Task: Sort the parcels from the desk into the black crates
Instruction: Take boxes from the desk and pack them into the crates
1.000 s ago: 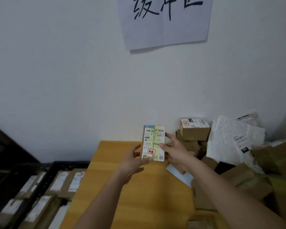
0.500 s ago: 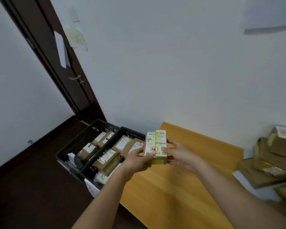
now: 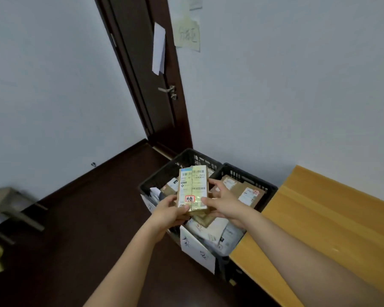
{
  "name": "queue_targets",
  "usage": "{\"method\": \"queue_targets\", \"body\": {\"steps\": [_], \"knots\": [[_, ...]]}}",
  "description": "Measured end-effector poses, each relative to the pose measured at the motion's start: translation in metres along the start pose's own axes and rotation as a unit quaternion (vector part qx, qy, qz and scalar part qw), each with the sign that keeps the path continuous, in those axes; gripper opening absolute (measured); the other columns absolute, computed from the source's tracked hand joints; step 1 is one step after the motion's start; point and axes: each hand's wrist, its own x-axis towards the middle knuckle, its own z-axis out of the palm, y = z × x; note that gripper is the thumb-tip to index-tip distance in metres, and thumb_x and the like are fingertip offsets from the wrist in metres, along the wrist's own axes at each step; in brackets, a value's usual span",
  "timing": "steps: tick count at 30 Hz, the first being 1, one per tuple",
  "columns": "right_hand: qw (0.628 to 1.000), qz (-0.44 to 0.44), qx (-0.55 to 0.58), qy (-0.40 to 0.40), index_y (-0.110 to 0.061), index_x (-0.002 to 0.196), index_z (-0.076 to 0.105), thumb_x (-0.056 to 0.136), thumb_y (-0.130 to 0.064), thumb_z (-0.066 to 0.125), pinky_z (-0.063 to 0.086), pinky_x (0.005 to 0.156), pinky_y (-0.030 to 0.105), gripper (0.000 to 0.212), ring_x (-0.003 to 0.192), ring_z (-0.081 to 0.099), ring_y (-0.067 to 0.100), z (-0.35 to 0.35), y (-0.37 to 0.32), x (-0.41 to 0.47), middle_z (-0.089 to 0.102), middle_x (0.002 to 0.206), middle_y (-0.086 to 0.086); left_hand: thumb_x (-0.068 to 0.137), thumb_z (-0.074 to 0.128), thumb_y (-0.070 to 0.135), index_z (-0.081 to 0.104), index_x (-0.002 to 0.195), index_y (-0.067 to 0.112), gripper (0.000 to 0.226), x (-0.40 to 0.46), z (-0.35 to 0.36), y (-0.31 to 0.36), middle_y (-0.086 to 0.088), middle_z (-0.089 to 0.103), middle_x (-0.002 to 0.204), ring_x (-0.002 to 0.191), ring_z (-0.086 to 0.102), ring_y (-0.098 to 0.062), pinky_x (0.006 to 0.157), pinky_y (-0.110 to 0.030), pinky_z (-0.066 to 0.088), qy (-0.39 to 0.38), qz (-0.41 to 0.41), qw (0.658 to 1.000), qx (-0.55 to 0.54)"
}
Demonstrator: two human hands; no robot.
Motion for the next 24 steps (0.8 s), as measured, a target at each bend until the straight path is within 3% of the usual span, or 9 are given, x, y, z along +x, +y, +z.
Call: {"method": "queue_targets", "body": {"steps": [5,10,13,16,18,21,24], "knots": [[0.999,-0.003,-0.023,-0.035,-0.039,0.134,0.035,0.092,0.001,0.062,0.058,0.065,0.024,0.064,0.097,0.065,0.014,0.049,-0.022,0.037,0.057,0.112,-0.001,0.084,0.074,0.001,0.055,0.126,0.013,0.047,0.017,-0.055,-0.013,-0.014,0.071,0.111,0.101,0.069,-0.036,0.088,-0.043,0.058,0.058,0.008,0.995,-0.076],[0.999,-0.002,-0.026,-0.042,-0.040,0.140,0.035,0.091,0.003,0.062,0.061,0.081,0.039,0.071,0.105,0.066,0.022,0.088,-0.035,0.092,0.056,0.127,0.004,0.082,0.073,-0.005,0.053,0.132,0.012,0.056,0.051,-0.101,-0.011,-0.014,0.070,0.108,0.096,0.071,-0.032,0.089,-0.043,0.058,0.088,0.008,0.992,-0.089],[0.999,-0.003,-0.019,-0.049,-0.040,0.143,0.034,0.092,-0.001,0.062,0.060,0.075,0.032,0.070,0.105,0.067,0.017,0.105,-0.047,0.133,0.057,0.133,0.005,0.084,0.071,-0.002,0.051,0.137,0.009,0.058,0.083,-0.131,0.005,-0.013,0.071,0.108,0.098,0.071,-0.030,0.091,-0.045,0.057,0.095,0.007,0.993,-0.072],[0.998,-0.016,-0.008,-0.065,-0.037,0.148,0.032,0.094,-0.003,0.061,0.056,0.068,0.026,0.070,0.103,0.066,0.014,0.116,-0.073,0.182,0.061,0.126,0.002,0.086,0.075,0.017,0.053,0.131,0.011,0.051,0.120,-0.157,0.034,-0.008,0.072,0.106,0.099,0.071,-0.030,0.091,-0.047,0.056,0.117,0.032,0.991,-0.049],[0.997,-0.023,-0.004,-0.071,-0.038,0.149,0.031,0.093,-0.005,0.063,0.057,0.073,0.029,0.072,0.104,0.066,0.014,0.122,-0.092,0.218,0.064,0.121,-0.001,0.084,0.077,0.026,0.053,0.121,0.017,0.045,0.147,-0.172,0.055,-0.003,0.071,0.104,0.093,0.071,-0.025,0.084,-0.038,0.059,0.145,0.049,0.988,-0.036],[0.997,-0.029,0.002,-0.073,-0.037,0.149,0.033,0.092,-0.004,0.063,0.055,0.093,0.042,0.072,0.105,0.066,0.014,0.130,-0.118,0.267,0.067,0.112,-0.006,0.083,0.078,0.025,0.052,0.119,0.018,0.046,0.188,-0.195,0.081,-0.002,0.069,0.107,0.086,0.071,-0.018,0.066,-0.025,0.059,0.172,0.060,0.983,-0.010],[0.997,-0.027,0.015,-0.075,-0.037,0.149,0.034,0.092,-0.004,0.064,0.052,0.097,0.044,0.073,0.105,0.066,0.014,0.134,-0.140,0.309,0.066,0.110,-0.007,0.084,0.077,0.021,0.051,0.119,0.018,0.043,0.224,-0.218,0.102,-0.004,0.068,0.111,0.089,0.071,-0.020,0.059,-0.021,0.055,0.165,0.051,0.985,-0.003]]}}
